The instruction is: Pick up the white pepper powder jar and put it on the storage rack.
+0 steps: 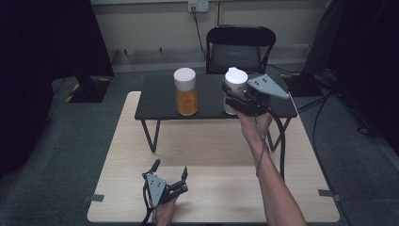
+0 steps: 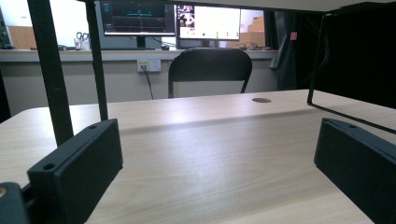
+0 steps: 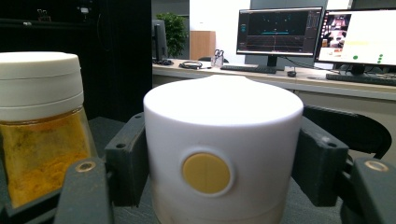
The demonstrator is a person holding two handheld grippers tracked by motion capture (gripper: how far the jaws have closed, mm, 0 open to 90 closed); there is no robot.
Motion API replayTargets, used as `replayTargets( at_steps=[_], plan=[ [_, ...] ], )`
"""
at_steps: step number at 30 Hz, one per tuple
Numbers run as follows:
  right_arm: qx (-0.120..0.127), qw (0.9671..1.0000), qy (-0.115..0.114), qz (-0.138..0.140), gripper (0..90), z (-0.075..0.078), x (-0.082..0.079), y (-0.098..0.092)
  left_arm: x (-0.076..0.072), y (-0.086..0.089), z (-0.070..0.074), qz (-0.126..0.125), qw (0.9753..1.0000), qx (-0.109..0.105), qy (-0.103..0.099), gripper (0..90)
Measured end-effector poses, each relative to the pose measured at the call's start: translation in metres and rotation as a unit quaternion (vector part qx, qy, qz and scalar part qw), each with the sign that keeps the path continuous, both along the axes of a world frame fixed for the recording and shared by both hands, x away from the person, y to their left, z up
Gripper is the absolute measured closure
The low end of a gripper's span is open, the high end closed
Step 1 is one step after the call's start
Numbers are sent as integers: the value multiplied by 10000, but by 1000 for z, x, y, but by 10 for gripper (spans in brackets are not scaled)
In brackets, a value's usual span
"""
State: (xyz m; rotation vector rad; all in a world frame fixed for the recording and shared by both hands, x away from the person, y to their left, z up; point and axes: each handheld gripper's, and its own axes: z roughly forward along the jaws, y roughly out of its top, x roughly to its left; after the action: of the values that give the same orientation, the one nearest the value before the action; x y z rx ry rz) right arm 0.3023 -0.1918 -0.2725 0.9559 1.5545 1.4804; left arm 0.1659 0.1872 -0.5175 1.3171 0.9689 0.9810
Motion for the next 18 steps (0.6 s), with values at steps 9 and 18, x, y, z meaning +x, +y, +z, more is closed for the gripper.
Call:
replayTargets(
  at_steps=[9,18],
  plan=[
    [84,9997,-160,-191,0,-6,2,4,0,0,0,1,10000,1,1,4],
    [134,9996,-211,-102,0,-12,-3,0,0,0,0,1,10000,1,1,5]
  ],
)
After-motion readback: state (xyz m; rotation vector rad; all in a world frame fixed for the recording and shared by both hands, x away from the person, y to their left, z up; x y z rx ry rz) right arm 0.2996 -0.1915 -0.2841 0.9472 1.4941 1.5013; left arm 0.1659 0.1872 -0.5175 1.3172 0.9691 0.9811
